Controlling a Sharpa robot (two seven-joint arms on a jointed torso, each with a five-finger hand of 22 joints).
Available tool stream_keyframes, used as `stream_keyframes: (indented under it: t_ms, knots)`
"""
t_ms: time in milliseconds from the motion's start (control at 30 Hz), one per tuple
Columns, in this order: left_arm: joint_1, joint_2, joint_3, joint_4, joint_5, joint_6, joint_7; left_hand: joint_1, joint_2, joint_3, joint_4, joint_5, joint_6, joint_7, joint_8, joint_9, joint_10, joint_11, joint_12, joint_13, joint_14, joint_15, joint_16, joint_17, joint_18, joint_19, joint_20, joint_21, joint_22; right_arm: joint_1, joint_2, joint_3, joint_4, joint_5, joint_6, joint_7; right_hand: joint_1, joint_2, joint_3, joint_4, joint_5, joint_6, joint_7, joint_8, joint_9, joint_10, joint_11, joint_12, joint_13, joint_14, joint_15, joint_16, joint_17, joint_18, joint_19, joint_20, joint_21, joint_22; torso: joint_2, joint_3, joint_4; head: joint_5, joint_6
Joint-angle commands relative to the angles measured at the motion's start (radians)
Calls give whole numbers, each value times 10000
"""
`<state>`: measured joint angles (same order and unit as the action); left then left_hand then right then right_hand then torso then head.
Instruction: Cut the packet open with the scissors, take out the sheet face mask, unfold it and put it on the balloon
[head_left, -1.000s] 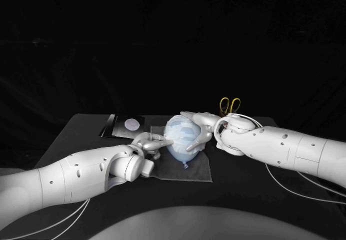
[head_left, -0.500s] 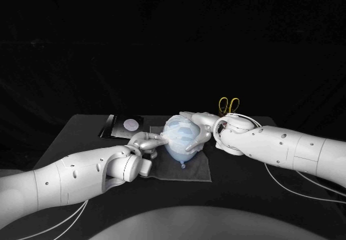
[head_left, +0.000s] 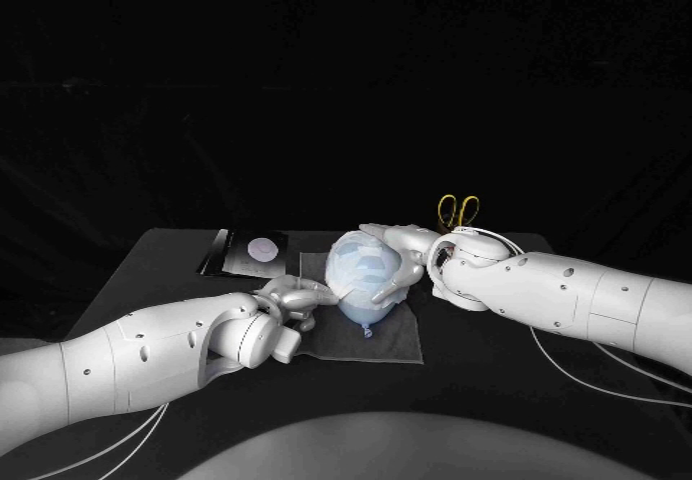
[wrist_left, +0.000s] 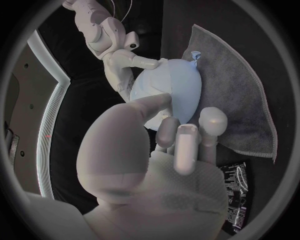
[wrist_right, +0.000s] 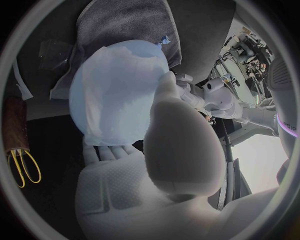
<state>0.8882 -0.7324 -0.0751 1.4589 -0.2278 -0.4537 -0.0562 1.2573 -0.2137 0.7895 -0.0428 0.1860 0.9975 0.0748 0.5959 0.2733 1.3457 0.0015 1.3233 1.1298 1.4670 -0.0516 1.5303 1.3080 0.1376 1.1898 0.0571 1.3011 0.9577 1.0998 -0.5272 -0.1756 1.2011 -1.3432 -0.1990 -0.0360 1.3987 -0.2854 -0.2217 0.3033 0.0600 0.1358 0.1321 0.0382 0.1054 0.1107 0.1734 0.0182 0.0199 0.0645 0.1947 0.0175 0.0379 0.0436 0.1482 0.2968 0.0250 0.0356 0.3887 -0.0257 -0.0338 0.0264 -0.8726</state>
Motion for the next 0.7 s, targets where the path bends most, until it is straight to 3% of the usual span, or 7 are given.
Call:
stream_keyframes:
  t_ms: [33, 600, 667, 700]
  knots:
    - [-15, -24, 2, -25, -291, 277, -664, -120, 11, 53, 22, 45, -62, 25, 71, 1507, -67, -16, -56, -15, 611, -69, -74, 1203, -132, 15, -61, 44, -19, -23, -4, -17, 1, -85, 196, -52, 120, -7, 50, -8, 7, 45, 175, 50, 7, -41, 9, 0, -13, -78, 19, -37, -14, 150, 37, 2, 31, -9, 0, 4, -9, -3, 0]
    - [-18, -237, 0, -213, -837, -486, -769, -534, 225, -406, 188, -236, -608, -72, 560, 2120, -241, -66, -31, -89, 531, -89, -173, 945, -122, -26, -95, -45, -103, -24, -24, -18, 9, -88, 229, -65, 136, -12, 77, -8, 8, 38, 186, 50, 4, -56, -15, -3, -15, -89, 22, -40, -20, 150, 46, 2, 32, -11, 4, 3, 3, -26, 0]
    - [-21, -253, 0, -201, -1003, -458, -531, -568, 266, -743, 291, -284, -729, -135, 582, 2189, -554, -90, -264, -494, 498, -121, -208, 862, -119, -34, -119, -89, -141, -24, -29, -18, 15, -89, 226, -64, 136, -12, 77, -8, 8, 38, 186, 50, 4, -56, -15, -3, -15, -89, 22, -40, -20, 150, 46, 2, 32, -11, 5, -3, -1, -9, 0]
    - [-23, -254, 0, -182, -1081, -391, -316, -462, 305, -950, 271, -311, -813, -91, 518, 2173, -1086, -47, -731, -1193, 460, -101, -243, 781, -101, -108, -129, -166, -260, -24, -31, -18, 17, -89, 227, -63, 136, -12, 77, -8, 8, 38, 186, 50, 4, -56, -15, -3, -15, -89, 22, -40, -20, 150, 46, 2, 32, -11, 7, -7, 2, -15, 0]
